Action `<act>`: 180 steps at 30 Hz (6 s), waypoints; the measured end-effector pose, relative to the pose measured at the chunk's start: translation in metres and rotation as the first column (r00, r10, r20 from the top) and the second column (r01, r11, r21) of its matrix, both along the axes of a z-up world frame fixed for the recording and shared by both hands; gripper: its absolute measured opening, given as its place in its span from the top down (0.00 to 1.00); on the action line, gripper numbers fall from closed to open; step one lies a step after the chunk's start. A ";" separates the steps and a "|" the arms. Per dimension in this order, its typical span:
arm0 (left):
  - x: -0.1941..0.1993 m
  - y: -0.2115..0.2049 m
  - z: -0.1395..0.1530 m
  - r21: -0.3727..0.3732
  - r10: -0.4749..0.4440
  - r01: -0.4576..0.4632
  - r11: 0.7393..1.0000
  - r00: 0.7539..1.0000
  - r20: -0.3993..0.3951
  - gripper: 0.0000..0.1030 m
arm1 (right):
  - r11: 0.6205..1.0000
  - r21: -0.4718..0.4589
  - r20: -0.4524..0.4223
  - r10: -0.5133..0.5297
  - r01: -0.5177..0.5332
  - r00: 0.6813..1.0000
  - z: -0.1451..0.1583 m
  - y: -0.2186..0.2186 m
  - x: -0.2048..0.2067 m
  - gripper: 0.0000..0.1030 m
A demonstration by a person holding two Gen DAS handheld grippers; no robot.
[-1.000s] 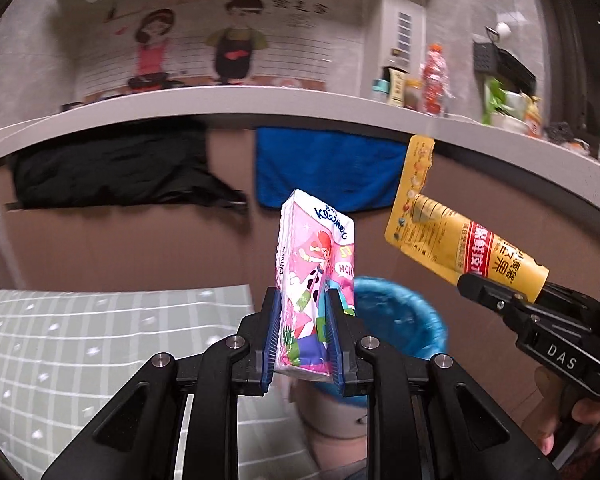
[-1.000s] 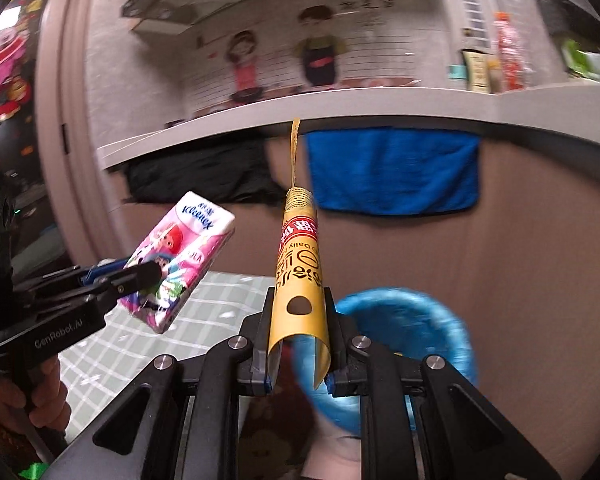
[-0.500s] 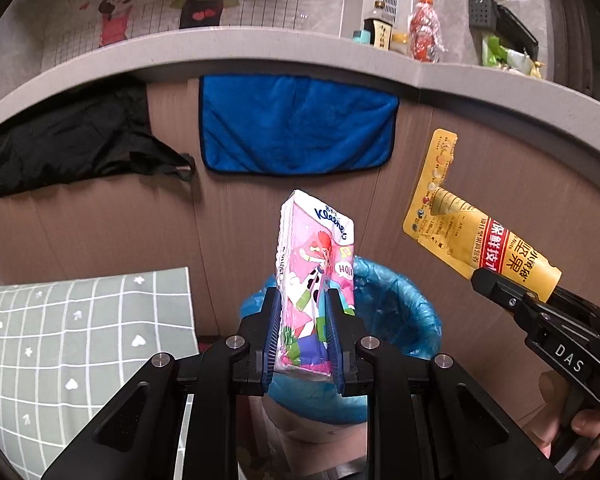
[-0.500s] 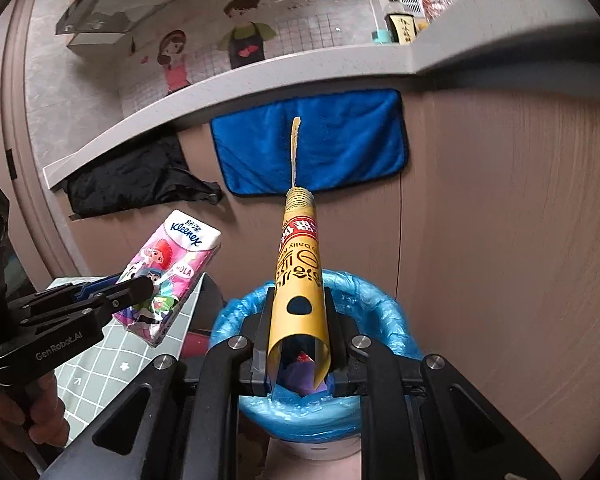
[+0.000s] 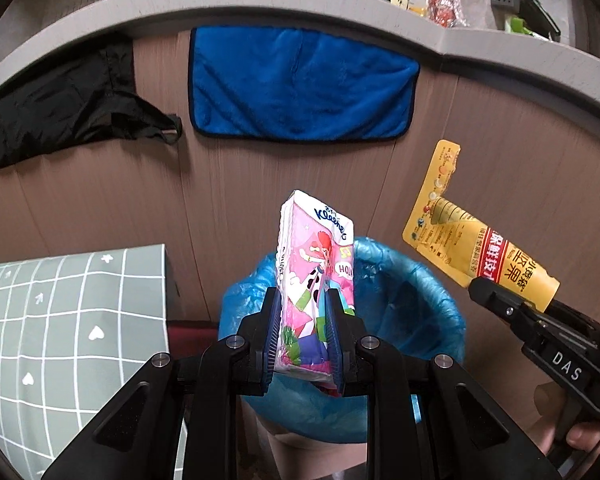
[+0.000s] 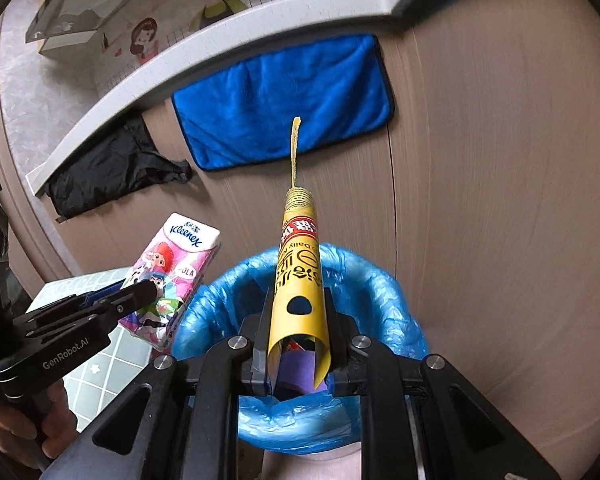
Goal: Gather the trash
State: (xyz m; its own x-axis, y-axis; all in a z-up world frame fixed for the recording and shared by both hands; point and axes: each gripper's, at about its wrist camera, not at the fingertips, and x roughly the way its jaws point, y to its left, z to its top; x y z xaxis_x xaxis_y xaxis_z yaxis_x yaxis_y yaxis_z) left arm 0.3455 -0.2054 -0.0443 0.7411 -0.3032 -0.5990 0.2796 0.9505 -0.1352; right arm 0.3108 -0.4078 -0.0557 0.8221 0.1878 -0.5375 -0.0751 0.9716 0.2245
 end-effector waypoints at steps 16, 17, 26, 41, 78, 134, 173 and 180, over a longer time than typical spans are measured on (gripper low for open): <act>0.033 -0.013 -0.049 0.012 0.021 -0.020 1.000 0.996 -0.087 0.78 | 1.000 0.024 -0.116 0.004 -0.001 0.993 -0.051 -0.006 0.037 0.84; 0.035 -0.013 -0.051 0.011 0.020 -0.019 1.000 0.996 -0.091 0.78 | 1.000 0.025 -0.121 0.006 -0.003 0.993 -0.053 -0.005 0.039 0.84; 0.052 -0.008 -0.064 -0.061 -0.003 -0.008 0.998 0.983 -0.182 0.72 | 0.998 0.046 -0.167 0.047 -0.040 0.985 -0.067 0.003 0.053 0.62; 0.016 0.029 -0.028 -0.093 0.067 -0.076 0.993 0.993 -0.095 0.57 | 0.997 0.057 -0.078 0.060 -0.056 0.995 -0.040 0.015 0.027 0.46; -0.126 0.129 0.009 -0.135 0.113 -0.117 0.984 0.993 -0.037 0.56 | 0.997 0.073 -0.144 -0.013 0.024 0.990 -0.046 0.027 -0.064 0.32; -0.343 0.151 0.054 0.065 0.240 -0.255 0.965 0.955 0.174 0.56 | 0.989 -0.100 0.123 0.123 -0.111 0.985 0.044 0.147 -0.291 0.32; -0.347 0.144 0.055 0.058 0.196 -0.209 0.976 0.965 0.176 0.56 | 0.990 -0.105 0.138 0.110 -0.096 0.984 0.048 0.146 -0.297 0.32; -0.347 0.143 0.055 0.058 0.197 -0.210 0.976 0.964 0.176 0.56 | 0.990 -0.105 0.138 0.110 -0.096 0.984 0.048 0.147 -0.298 0.32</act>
